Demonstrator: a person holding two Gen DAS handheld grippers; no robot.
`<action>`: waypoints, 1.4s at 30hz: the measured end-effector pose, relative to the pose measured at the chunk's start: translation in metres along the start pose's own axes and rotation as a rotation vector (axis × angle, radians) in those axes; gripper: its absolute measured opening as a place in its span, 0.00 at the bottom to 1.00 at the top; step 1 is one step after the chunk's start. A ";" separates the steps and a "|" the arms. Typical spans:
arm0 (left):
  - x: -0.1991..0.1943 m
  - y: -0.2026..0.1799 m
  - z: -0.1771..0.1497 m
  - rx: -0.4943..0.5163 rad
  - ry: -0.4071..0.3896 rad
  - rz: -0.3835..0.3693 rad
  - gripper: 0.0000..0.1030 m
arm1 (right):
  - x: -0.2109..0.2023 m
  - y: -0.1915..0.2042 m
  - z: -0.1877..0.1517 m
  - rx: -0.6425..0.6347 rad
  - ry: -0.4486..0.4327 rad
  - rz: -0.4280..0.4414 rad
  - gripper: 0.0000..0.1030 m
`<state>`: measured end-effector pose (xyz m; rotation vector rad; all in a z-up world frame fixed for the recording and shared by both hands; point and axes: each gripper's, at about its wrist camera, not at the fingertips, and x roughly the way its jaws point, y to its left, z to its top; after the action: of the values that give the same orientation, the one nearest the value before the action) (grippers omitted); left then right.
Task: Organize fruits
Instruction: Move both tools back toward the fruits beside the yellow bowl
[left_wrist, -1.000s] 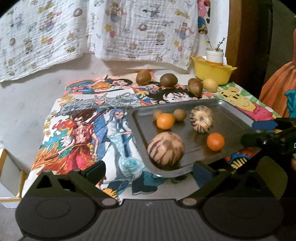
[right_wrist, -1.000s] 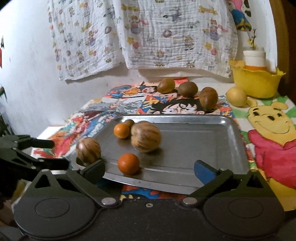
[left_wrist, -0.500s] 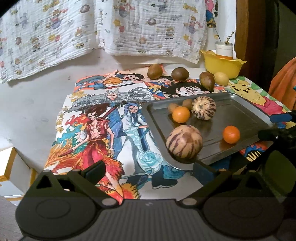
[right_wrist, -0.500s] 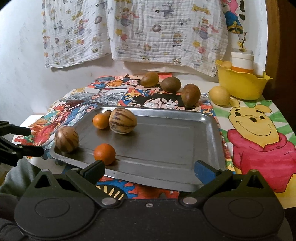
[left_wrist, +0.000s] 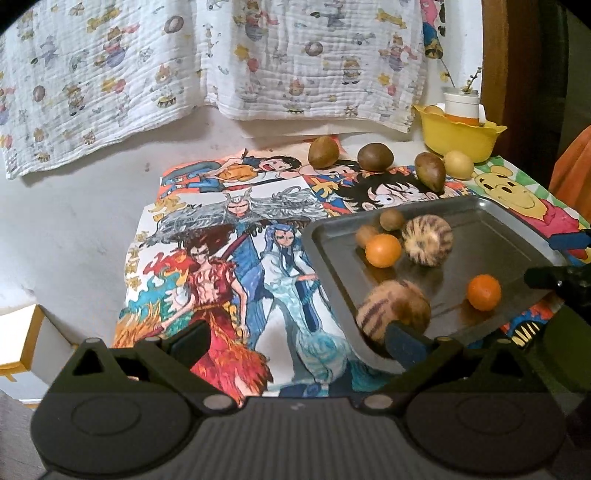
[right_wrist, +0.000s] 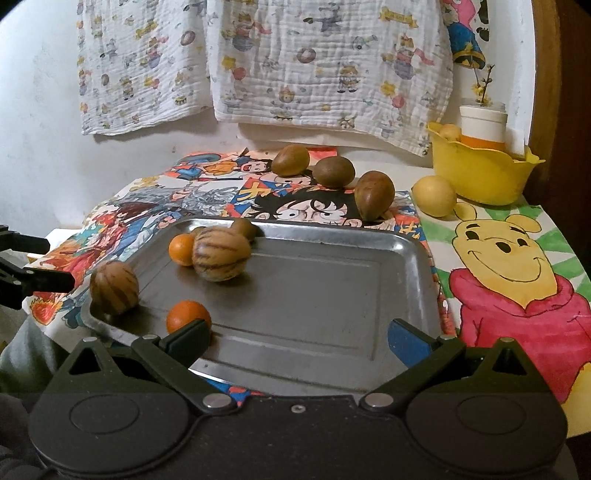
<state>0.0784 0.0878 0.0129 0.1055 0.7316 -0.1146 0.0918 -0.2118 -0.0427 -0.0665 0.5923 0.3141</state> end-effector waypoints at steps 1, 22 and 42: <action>0.002 0.000 0.003 0.001 0.000 0.002 0.99 | 0.002 -0.001 0.002 0.003 0.001 0.004 0.99; 0.077 -0.005 0.078 -0.025 0.037 0.000 0.99 | 0.062 -0.042 0.048 0.068 -0.008 0.016 0.99; 0.166 -0.038 0.139 0.119 0.089 -0.113 0.99 | 0.096 -0.088 0.086 0.174 0.030 -0.124 0.99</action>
<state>0.2873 0.0197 0.0023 0.1836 0.8195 -0.2626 0.2410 -0.2567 -0.0277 0.0597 0.6402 0.1410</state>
